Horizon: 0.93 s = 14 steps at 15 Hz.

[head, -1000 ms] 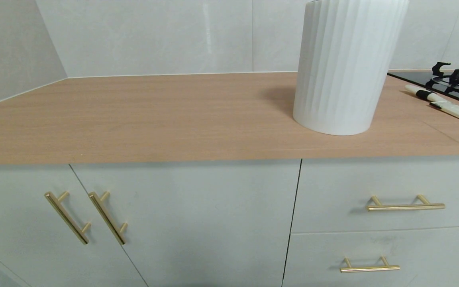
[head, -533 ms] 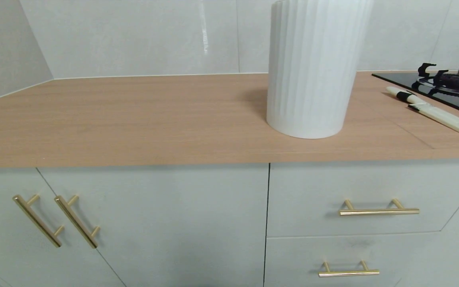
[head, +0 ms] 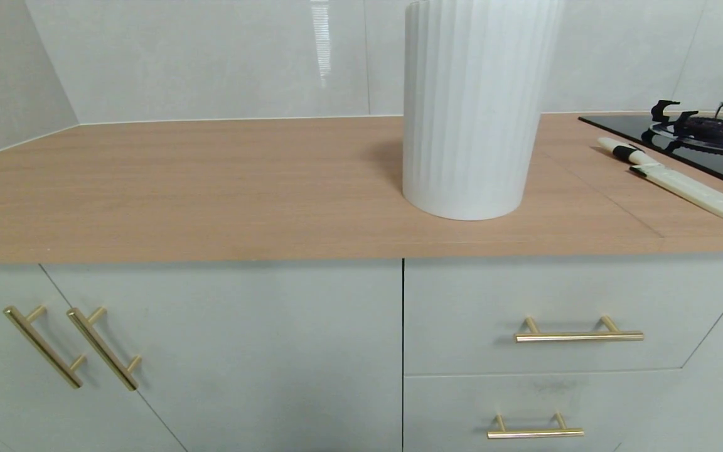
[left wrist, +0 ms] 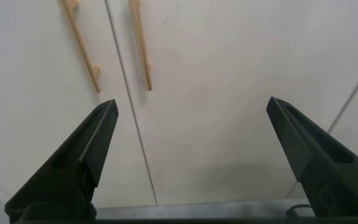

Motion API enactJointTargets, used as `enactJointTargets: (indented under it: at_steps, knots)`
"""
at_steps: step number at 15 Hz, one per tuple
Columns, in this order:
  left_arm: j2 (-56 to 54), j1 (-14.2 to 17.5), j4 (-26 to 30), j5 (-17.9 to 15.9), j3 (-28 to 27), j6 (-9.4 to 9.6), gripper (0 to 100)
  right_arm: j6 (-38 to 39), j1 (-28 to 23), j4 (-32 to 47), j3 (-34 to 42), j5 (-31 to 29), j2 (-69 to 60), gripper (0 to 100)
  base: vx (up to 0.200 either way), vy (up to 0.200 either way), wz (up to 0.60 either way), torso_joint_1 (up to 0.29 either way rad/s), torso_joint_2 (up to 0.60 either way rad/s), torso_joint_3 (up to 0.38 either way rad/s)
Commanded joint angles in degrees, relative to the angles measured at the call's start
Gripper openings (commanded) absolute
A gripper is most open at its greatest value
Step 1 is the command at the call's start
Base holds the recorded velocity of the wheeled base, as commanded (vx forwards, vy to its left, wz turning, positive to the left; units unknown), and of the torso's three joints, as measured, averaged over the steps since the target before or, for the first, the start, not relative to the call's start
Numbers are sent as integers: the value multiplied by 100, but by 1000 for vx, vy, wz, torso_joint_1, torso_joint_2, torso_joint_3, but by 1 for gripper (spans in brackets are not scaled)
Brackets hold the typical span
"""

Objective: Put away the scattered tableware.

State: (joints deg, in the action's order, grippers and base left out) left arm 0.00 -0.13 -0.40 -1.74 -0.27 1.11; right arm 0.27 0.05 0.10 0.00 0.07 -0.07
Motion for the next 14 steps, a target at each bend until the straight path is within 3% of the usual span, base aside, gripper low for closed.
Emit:
enactJointTargets:
  at_steps: [1, 8, 11, 14]
  knots:
    - [9, 5, -13, -1, 0, -5, 100, 0, 4, -1, 0, 1, 7, 100, 0, 0, 0, 0, 0, 0]
    - [9, 5, -4, 7, 0, -14, 100, 0, 4, -1, 0, 1, 7, 100, 0, 0, 0, 0, -9, -6]
    - [9, 5, -13, 7, 0, -14, 100, 8, 4, -1, 0, 1, 7, 100, 0, 0, 0, 20, -178, -284]
    - [9, 5, -13, 7, 0, -23, 100, 8, 4, -1, 0, -7, 7, 100, 0, 0, 0, 66, -515, -352]
